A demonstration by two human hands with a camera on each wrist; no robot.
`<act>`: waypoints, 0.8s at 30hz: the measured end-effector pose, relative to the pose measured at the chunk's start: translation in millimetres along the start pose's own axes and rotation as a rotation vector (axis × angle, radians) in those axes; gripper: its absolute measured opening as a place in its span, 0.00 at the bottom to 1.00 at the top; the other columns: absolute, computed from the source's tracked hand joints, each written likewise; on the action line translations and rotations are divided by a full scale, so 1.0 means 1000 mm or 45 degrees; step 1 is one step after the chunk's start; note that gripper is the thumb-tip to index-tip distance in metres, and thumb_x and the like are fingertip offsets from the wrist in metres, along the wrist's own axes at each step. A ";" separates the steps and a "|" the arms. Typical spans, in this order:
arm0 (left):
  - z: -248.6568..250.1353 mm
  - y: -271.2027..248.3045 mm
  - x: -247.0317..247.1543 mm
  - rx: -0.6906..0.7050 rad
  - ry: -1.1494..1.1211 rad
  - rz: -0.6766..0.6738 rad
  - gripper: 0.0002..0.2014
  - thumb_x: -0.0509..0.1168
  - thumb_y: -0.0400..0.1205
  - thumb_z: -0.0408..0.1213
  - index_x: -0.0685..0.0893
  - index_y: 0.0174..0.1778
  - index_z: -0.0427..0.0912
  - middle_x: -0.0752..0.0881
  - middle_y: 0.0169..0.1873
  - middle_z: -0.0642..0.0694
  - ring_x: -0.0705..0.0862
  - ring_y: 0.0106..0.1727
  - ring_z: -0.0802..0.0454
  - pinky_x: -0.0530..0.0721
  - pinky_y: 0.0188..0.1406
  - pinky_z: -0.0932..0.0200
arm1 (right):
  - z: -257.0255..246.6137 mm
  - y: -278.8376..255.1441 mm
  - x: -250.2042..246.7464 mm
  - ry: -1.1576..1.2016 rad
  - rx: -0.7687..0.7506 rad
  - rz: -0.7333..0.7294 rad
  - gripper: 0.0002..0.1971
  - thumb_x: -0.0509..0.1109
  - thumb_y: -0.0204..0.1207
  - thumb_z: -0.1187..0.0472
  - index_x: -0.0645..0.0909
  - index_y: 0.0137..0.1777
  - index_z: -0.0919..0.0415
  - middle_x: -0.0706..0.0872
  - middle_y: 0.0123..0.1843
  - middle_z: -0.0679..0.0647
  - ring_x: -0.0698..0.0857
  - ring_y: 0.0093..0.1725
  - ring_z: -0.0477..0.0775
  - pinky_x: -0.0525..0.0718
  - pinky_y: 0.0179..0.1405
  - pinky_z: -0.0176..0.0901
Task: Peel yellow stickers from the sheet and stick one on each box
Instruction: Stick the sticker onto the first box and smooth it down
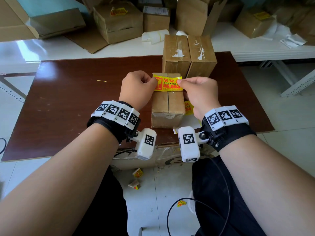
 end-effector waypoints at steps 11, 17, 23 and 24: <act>0.000 0.000 0.001 0.005 -0.007 -0.020 0.13 0.70 0.82 0.42 0.89 0.41 0.35 0.91 0.36 0.39 0.83 0.35 0.50 0.82 0.37 0.54 | -0.001 -0.002 0.000 -0.018 -0.009 0.009 0.06 0.89 0.77 0.57 0.95 0.41 0.51 0.98 0.45 0.50 0.96 0.56 0.53 0.95 0.67 0.62; -0.001 0.001 0.001 0.003 -0.004 -0.021 0.12 0.70 0.82 0.42 0.89 0.41 0.35 0.91 0.35 0.41 0.84 0.35 0.50 0.82 0.37 0.54 | -0.002 -0.002 0.000 -0.017 -0.008 0.011 0.06 0.89 0.77 0.57 0.95 0.42 0.52 0.98 0.45 0.50 0.97 0.56 0.53 0.95 0.66 0.62; 0.000 -0.001 0.001 0.006 0.023 -0.035 0.13 0.71 0.83 0.42 0.89 0.40 0.35 0.88 0.32 0.46 0.82 0.34 0.52 0.79 0.35 0.58 | -0.006 -0.005 0.000 -0.038 -0.014 0.003 0.06 0.89 0.78 0.56 0.95 0.43 0.52 0.98 0.47 0.50 0.95 0.56 0.51 0.94 0.67 0.59; 0.000 -0.001 0.000 0.007 0.026 -0.033 0.13 0.71 0.83 0.42 0.89 0.40 0.35 0.89 0.33 0.44 0.82 0.35 0.52 0.79 0.35 0.57 | -0.006 -0.005 0.000 -0.040 -0.016 0.001 0.06 0.89 0.78 0.56 0.95 0.43 0.52 0.98 0.47 0.50 0.95 0.56 0.50 0.94 0.67 0.58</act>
Point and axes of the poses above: each hand's wrist, its own y-axis towards the middle knuckle, its own x-axis out of the palm, z = x × y, the point moved 10 cm from there along y, towards the middle knuckle
